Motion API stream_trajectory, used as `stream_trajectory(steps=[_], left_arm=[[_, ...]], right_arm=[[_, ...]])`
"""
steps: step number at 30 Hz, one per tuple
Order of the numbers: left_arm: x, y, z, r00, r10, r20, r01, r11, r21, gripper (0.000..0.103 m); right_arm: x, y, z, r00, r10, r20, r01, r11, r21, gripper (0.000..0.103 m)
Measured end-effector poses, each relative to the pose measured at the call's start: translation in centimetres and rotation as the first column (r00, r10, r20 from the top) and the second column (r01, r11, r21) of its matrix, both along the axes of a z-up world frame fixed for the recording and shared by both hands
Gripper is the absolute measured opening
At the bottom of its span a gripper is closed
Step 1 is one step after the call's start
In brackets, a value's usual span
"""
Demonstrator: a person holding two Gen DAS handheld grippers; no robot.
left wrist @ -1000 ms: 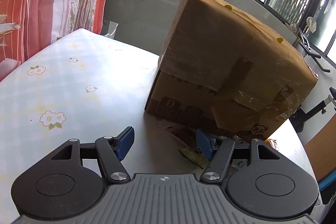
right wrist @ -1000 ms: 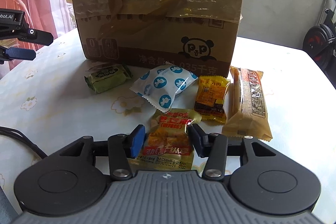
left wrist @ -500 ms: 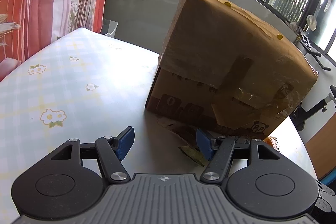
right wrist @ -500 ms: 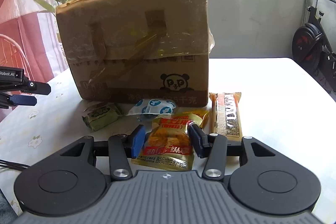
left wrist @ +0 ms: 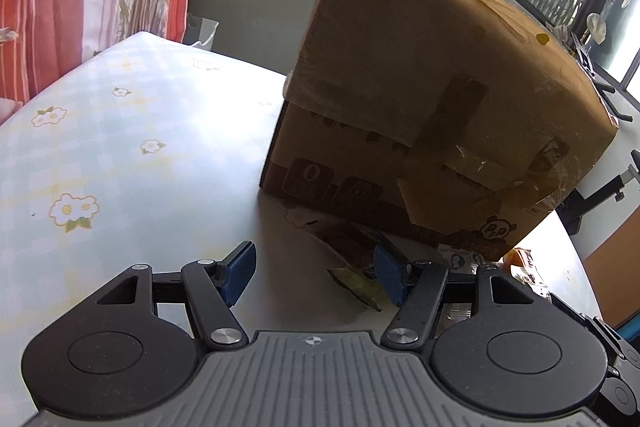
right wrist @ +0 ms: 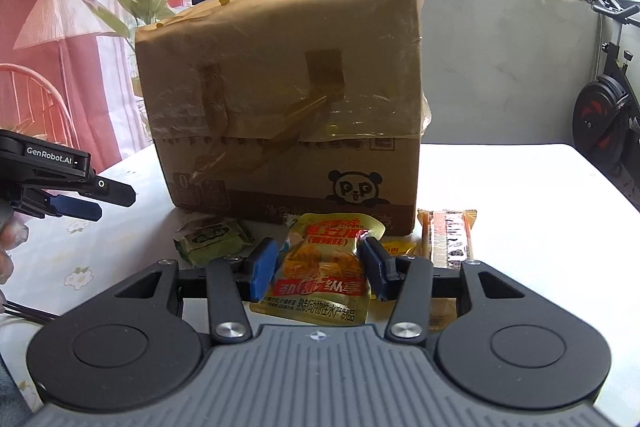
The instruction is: Organize snacks
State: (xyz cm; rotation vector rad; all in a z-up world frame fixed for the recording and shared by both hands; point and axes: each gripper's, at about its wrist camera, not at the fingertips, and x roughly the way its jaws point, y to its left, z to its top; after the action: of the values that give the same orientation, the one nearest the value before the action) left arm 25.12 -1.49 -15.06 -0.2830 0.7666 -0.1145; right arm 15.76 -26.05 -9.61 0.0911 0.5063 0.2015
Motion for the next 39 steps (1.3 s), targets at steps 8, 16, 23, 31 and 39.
stream_trajectory(steps=[8, 16, 23, 31, 39], left_arm=[[4.5, -3.7, -1.4, 0.999, -0.015, -0.038, 0.017, 0.999, 0.038, 0.067], [6.4, -5.6, -3.3, 0.995, 0.013, -0.098, -0.004, 0.996, 0.089, 0.067], [6.3, -5.7, -3.9, 0.995, 0.020, -0.099, -0.009, 0.994, 0.108, 0.059], [3.4, -4.1, -3.3, 0.996, -0.054, -0.072, 0.062, 0.991, 0.119, 0.047], [-0.6, -2.2, -2.6, 0.995, -0.085, -0.043, 0.090, 0.989, 0.120, 0.044]], right_arm=[[1.1, 0.2, -1.6, 1.000, 0.006, 0.003, -0.006, 1.000, -0.014, 0.050], [0.9, -0.2, -1.7, 1.000, 0.010, 0.011, -0.010, 1.000, 0.014, 0.050], [0.9, -0.4, -1.7, 1.000, 0.016, 0.017, -0.016, 0.999, 0.029, 0.050], [0.7, -0.4, -1.7, 1.000, 0.018, 0.025, -0.019, 0.999, 0.032, 0.050], [0.7, -0.3, -1.7, 0.999, 0.023, 0.024, -0.024, 0.999, 0.023, 0.050]])
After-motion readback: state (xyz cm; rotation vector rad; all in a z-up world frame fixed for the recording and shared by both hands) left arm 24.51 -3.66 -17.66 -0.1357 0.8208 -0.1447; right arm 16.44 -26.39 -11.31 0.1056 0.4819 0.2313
